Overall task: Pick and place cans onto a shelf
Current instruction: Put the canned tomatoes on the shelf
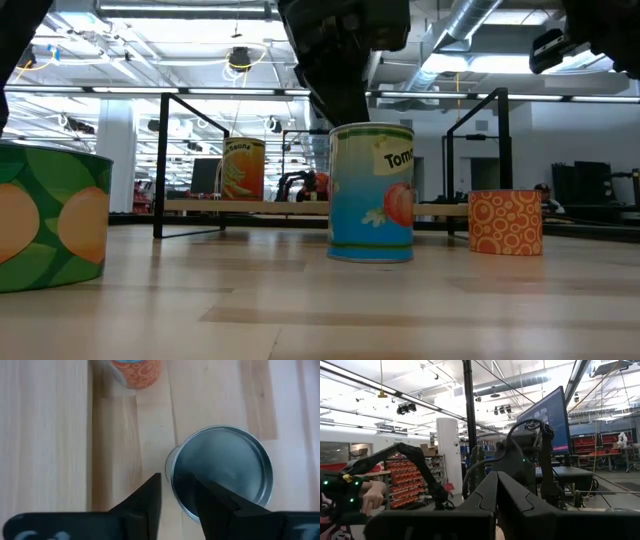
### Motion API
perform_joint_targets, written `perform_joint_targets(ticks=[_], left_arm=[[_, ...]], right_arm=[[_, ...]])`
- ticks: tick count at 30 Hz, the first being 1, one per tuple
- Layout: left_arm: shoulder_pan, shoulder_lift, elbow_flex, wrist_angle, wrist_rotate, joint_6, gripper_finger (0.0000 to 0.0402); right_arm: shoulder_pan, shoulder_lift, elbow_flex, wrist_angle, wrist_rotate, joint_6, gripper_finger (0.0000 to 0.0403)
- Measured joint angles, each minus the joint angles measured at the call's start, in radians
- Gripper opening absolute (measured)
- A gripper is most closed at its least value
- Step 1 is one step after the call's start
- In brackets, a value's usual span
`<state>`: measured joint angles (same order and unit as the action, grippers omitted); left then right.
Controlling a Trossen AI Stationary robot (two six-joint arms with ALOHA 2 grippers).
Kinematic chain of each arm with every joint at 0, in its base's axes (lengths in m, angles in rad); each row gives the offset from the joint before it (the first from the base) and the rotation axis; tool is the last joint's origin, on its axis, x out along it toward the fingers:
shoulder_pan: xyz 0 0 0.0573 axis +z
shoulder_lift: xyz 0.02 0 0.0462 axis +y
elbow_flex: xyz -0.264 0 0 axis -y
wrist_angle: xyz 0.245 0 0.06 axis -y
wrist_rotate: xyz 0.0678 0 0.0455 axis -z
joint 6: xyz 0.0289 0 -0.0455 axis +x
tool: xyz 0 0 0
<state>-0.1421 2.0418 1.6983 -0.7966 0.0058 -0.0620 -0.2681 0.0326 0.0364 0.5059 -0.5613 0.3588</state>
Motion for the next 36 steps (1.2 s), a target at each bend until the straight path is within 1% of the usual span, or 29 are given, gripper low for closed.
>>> perform_joint_targets(ticks=[3,5,7,9,10,12,14,17,21,25,28,31,36], left_arm=[[0.0,0.0,0.0,-0.004,-0.003,0.013,0.0098],[0.0,-0.005,0.0,-0.008,-0.01,0.011,0.0091],[-0.001,-0.014,-0.002,-0.039,-0.012,0.006,0.0067],[-0.001,-0.016,0.005,-0.061,-0.011,-0.006,0.0026],[-0.001,-0.017,0.01,-0.093,-0.01,-0.017,0.0014],[0.001,-0.02,0.017,-0.147,-0.013,-0.042,0.0006],[0.0,-0.019,0.032,-0.192,-0.02,-0.06,0.0002],[0.0,-0.026,0.082,-0.309,-0.047,-0.064,0.0],[0.001,-0.048,0.189,-0.439,-0.093,-0.06,0.0],[0.011,-0.051,0.296,-0.603,-0.167,-0.026,0.0],[0.037,-0.053,0.354,-0.71,-0.191,-0.009,0.0],[0.076,-0.058,0.364,-0.776,-0.213,-0.006,0.0],[0.151,-0.083,0.326,-0.776,-0.203,0.028,0.0]], right_arm=[[0.0,0.0,0.0,0.002,0.0,0.0,0.0033],[0.0,0.0,0.0,0.002,0.0,0.0,0.0033],[0.0,0.0,0.0,0.002,0.0,0.0,0.0033],[0.0,0.0,0.0,0.002,0.0,0.0,0.0033],[0.0,0.0,0.0,0.003,0.0,0.0,0.0033],[0.0,0.0,0.0,0.002,0.001,0.0,0.0033],[0.0,0.0,0.0,0.004,0.0,0.0,0.0033],[0.0,0.0,0.0,-0.002,0.005,0.0,0.0033],[0.0,0.0,0.0,-0.002,0.006,0.0,0.0033],[0.0,0.0,0.0,-0.008,0.007,0.0,0.0033],[0.0,0.0,0.0,-0.011,0.007,0.0,0.0033],[0.0,0.0,0.0,-0.015,0.007,0.0,0.0033],[0.0,0.0,0.0,-0.017,0.007,0.0,0.0033]])
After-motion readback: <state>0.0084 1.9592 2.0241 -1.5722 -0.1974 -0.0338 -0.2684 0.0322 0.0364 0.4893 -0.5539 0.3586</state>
